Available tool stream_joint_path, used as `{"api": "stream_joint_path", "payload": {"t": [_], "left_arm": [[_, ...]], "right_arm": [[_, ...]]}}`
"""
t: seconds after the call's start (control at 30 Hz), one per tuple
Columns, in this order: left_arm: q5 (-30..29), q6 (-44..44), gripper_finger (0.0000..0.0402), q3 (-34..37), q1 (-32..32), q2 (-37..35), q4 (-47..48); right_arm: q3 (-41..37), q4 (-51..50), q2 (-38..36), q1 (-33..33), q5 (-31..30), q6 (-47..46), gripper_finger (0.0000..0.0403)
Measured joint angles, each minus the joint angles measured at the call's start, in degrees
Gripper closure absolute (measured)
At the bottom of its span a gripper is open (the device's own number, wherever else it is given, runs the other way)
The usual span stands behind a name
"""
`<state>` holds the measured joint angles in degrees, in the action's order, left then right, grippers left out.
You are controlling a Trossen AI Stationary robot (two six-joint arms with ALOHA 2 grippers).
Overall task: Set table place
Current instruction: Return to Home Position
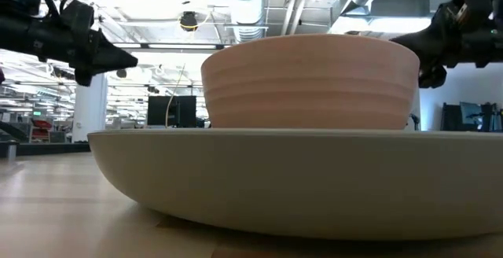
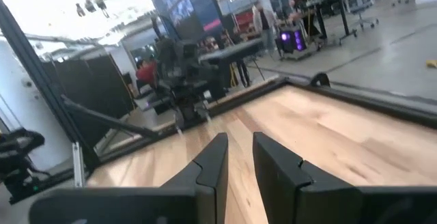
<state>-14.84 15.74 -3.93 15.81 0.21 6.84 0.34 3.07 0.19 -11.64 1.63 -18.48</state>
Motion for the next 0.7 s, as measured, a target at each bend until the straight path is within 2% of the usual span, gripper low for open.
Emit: {"api": "stream_joint_path", "payload": {"t": [0.1,0.7], "left_arm": [[0.5,-1.5,0.0367,0.4,0.0,0.6,-2.4],[0.8,-1.2,0.0367,0.1,0.0,0.6,-0.2]], "right_arm": [[0.0,-2.3,0.0,0.0,0.0,0.0,0.031],[0.0,-2.6,0.2,0.0,-0.2,0.0,0.031]]}}
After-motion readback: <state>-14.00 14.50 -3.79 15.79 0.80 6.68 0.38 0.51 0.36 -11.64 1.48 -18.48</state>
